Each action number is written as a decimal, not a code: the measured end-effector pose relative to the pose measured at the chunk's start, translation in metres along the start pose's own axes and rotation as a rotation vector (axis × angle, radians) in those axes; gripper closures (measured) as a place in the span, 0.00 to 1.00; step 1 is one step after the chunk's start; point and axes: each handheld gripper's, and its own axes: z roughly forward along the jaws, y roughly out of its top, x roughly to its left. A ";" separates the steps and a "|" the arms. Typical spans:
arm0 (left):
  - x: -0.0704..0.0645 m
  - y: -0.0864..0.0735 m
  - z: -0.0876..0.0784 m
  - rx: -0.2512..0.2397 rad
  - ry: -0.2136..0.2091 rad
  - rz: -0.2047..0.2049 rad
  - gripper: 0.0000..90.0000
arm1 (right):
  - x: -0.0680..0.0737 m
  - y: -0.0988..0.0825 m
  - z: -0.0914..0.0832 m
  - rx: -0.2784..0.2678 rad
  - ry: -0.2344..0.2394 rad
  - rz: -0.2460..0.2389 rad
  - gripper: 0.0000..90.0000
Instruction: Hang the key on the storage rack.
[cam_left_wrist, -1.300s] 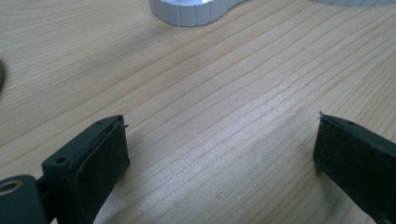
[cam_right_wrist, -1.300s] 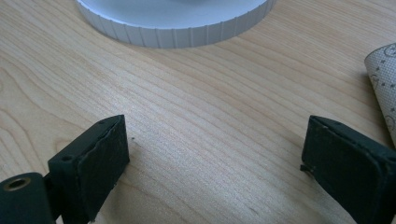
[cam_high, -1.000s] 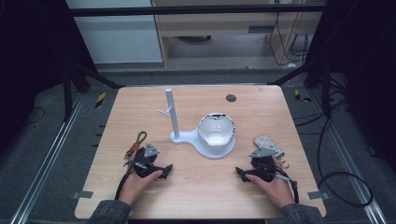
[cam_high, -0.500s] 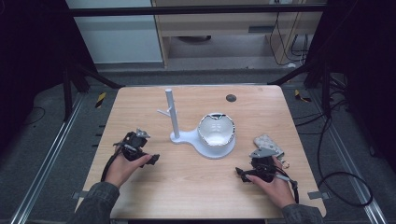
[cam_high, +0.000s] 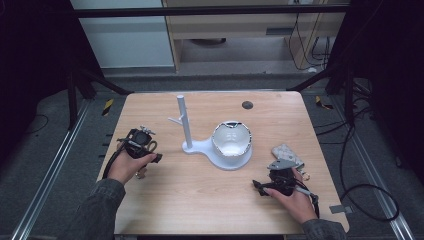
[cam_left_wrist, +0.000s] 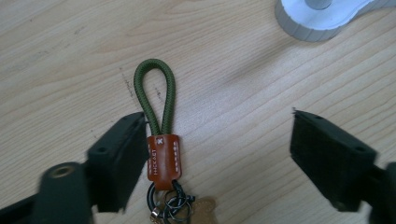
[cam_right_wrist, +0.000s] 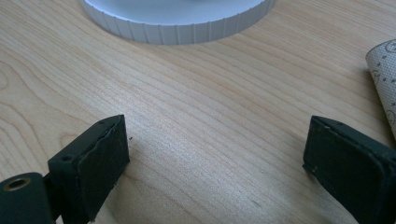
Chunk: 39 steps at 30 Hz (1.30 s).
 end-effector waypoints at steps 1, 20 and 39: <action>0.002 0.000 0.001 0.010 0.002 -0.001 0.28 | 0.000 0.000 0.000 0.001 0.000 0.000 0.08; 0.031 -0.004 0.018 0.122 -0.002 -0.048 0.50 | 0.000 -0.001 -0.001 0.000 0.000 -0.003 0.08; 0.042 -0.010 0.029 0.182 -0.039 -0.058 0.62 | 0.000 -0.001 -0.001 0.001 0.002 -0.004 0.08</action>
